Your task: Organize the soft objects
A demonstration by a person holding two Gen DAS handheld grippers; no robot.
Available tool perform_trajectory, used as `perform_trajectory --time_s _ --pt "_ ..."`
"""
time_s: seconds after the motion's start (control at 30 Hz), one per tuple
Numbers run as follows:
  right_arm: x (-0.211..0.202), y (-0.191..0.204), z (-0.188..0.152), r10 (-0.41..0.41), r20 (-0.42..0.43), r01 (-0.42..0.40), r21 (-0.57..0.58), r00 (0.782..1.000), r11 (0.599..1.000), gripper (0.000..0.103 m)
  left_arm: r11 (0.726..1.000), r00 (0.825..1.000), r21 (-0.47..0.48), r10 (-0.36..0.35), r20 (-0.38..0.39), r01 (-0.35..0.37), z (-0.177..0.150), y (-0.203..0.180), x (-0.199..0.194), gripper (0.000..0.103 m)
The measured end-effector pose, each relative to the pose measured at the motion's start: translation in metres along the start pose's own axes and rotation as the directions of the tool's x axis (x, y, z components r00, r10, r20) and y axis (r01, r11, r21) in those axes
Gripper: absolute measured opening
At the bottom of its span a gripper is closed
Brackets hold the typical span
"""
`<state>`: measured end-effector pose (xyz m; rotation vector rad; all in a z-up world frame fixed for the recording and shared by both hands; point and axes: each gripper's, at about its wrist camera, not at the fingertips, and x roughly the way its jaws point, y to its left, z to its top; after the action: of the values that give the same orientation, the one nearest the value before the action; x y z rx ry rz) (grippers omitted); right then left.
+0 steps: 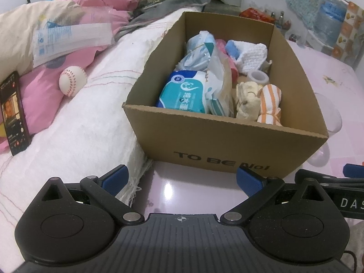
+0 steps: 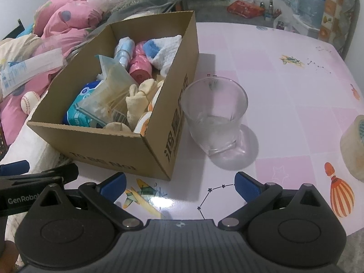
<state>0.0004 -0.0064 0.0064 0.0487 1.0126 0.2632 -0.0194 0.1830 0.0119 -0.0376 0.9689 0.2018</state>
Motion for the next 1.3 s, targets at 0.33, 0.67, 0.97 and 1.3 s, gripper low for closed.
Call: perform_trajectory --time_s 0.33,0.67,0.97,1.3 --pt "0.005 0.001 0.004 -0.007 -0.039 0.007 0.001 0.999 1.000 0.048 1.000 1.000 0.002 -0.002 -0.016 0.002 0.002 0.001 0.003 0.101" --pt "0.010 0.003 0.009 -0.007 -0.064 0.007 -0.005 0.998 1.000 0.048 1.000 0.999 -0.006 -0.004 -0.032 0.004 0.004 0.004 0.008 0.101" --pt "0.012 0.003 0.011 -0.008 -0.076 0.008 -0.004 0.997 1.000 0.048 1.000 0.999 -0.006 -0.004 -0.038 0.004 0.005 0.004 0.009 0.101" --pt "0.012 0.003 0.011 -0.008 -0.072 0.008 -0.004 0.997 1.000 0.048 1.000 0.999 -0.004 -0.003 -0.036 0.003 0.007 0.003 0.011 0.101"
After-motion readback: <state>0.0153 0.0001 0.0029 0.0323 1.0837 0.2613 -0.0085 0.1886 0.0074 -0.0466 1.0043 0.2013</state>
